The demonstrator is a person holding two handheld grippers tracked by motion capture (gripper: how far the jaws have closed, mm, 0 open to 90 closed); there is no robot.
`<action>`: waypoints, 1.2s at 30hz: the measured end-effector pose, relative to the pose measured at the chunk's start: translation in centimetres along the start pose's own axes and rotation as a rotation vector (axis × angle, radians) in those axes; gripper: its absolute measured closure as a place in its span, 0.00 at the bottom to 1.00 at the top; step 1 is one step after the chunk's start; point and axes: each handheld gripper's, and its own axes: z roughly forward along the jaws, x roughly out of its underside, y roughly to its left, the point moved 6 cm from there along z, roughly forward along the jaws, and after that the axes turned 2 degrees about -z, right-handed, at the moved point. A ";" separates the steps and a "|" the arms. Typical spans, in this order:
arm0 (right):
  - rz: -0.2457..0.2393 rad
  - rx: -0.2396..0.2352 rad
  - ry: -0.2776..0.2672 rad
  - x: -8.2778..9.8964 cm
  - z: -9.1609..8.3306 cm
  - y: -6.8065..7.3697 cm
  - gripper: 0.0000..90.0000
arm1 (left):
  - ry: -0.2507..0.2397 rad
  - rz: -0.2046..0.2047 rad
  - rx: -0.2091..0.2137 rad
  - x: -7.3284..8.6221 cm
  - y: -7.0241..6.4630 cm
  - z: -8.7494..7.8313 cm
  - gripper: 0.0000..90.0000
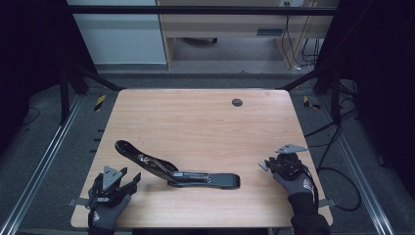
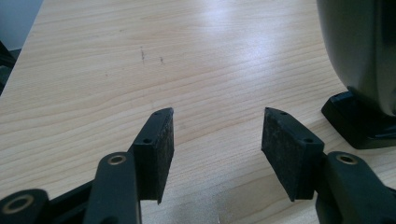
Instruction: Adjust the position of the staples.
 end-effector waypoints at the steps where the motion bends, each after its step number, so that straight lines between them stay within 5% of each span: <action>1: 0.013 -0.012 0.018 0.0 0.1 0.1 0.82 | -0.001 0.001 0.000 0.0 0.0 0.0 0.48; 12: -0.048 -0.038 0.111 -0.4 1.7 0.1 0.83 | 0.010 0.001 -0.011 0.3 0.2 0.2 0.48; 16: -0.036 -0.052 0.142 -0.3 2.2 0.6 0.84 | 0.021 0.014 -0.013 0.6 0.0 0.3 0.48; 36: -0.072 -0.030 0.201 -0.5 2.9 0.7 0.87 | 0.026 0.011 -0.010 0.7 0.1 0.4 0.47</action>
